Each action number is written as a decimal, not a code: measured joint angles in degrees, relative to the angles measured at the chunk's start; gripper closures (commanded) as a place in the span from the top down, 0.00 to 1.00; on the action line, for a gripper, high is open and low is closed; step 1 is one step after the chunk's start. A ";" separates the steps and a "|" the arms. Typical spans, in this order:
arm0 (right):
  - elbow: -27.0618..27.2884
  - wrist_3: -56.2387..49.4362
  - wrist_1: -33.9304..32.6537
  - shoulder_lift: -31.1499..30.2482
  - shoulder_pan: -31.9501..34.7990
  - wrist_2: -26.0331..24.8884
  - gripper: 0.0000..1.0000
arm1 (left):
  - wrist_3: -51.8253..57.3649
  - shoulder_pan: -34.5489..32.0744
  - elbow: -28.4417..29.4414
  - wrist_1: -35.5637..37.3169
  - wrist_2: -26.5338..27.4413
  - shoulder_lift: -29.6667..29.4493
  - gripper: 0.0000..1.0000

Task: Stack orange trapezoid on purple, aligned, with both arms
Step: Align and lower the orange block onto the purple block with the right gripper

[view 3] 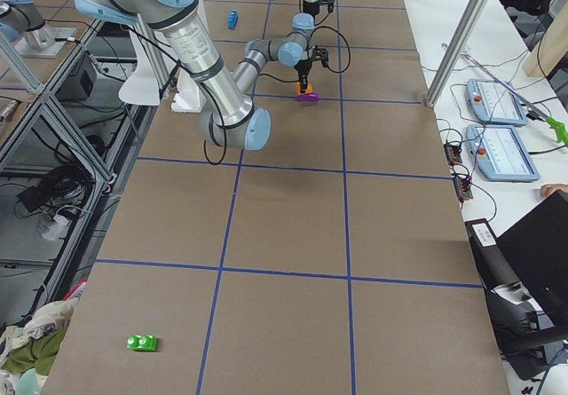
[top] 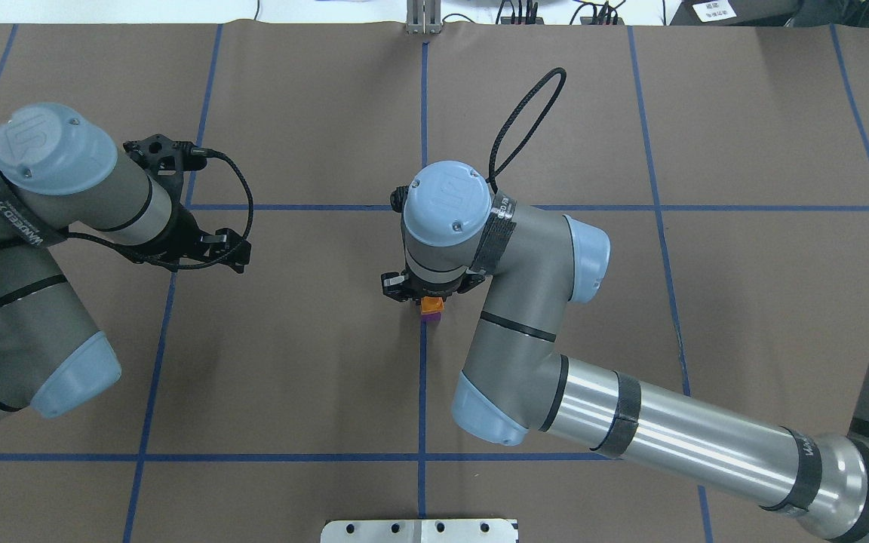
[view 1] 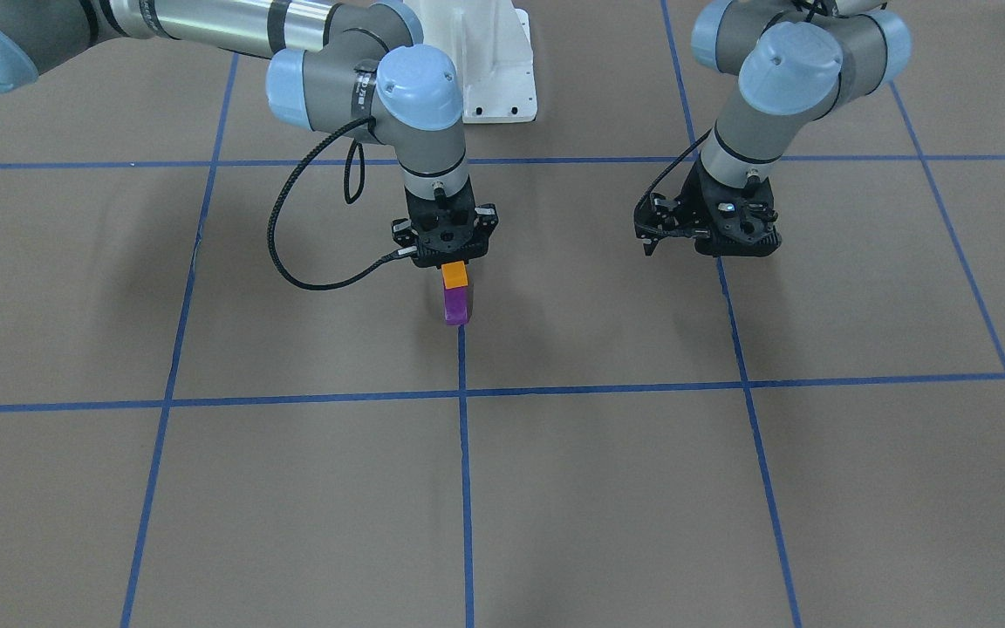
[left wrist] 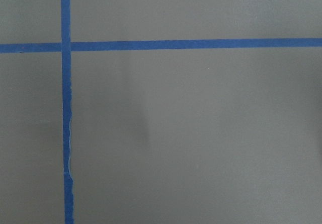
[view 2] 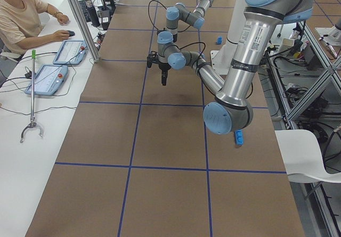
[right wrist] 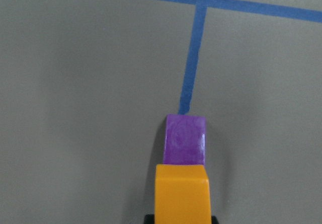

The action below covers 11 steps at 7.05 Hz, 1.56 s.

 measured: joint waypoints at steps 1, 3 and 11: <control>-0.08 0.39 0.08 0.01 -0.03 0.06 0.00 | 0.00 0.00 0.00 0.00 0.00 0.00 1.00; -0.22 0.73 0.14 0.02 -0.11 0.04 0.00 | -0.02 0.00 0.00 0.00 0.02 -0.06 1.00; -0.79 0.63 0.22 0.07 -0.27 0.10 1.00 | -2.41 0.13 -0.25 -0.03 0.00 -0.49 1.00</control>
